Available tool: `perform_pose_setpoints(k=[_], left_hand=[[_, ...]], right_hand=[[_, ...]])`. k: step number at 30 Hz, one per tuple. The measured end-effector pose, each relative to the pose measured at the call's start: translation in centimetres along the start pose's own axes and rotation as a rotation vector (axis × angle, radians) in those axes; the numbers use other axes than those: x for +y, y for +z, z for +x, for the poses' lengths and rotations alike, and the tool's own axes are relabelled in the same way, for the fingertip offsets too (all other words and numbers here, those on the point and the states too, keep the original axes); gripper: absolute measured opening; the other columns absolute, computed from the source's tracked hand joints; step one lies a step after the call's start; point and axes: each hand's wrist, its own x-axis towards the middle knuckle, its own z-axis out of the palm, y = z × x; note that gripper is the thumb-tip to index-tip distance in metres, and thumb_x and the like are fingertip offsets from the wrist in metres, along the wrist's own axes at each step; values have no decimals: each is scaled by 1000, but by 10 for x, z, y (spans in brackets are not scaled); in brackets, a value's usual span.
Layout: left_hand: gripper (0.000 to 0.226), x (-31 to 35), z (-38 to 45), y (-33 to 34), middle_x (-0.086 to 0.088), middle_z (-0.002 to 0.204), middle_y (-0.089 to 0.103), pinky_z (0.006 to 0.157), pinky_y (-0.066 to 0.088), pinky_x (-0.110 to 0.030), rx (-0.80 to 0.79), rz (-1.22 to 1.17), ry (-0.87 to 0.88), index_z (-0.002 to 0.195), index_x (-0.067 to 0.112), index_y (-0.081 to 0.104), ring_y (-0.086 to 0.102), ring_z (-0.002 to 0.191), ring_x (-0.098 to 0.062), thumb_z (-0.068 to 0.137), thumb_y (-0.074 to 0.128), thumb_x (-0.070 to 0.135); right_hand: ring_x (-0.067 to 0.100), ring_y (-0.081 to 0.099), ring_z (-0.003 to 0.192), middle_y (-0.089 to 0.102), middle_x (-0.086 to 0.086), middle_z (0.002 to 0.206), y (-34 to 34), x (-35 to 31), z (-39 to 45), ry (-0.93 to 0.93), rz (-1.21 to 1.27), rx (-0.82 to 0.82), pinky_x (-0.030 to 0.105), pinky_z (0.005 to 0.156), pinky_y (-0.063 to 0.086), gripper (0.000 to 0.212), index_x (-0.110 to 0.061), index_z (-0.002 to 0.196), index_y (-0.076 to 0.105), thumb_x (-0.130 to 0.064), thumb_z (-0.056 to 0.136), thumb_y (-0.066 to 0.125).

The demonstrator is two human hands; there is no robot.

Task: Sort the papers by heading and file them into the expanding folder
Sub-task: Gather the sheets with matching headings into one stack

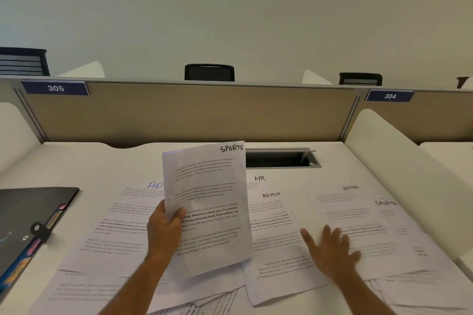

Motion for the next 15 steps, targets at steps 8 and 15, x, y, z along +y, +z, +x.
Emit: perform_pose_setpoints(k=[8,15], left_hand=[[22,-5,1,-3,3,97,70,59,59,-32,-1,2,-4,112,23,62,71,79,-20,92,69,14],[24,-8,-2,-3,3,96,70,62,60,-33,-2,10,-5,113,23,62,71,81,-21,92,69,13]], right_hand=[[24,38,141,41,4,155,-2,-21,-22,-449,279,90,45,115,33,93,-18,154,28,-79,85,26],[41,12,150,15,15,164,-6,34,1,59,-76,64,64,117,9,111,-22,156,21,-89,70,-3]])
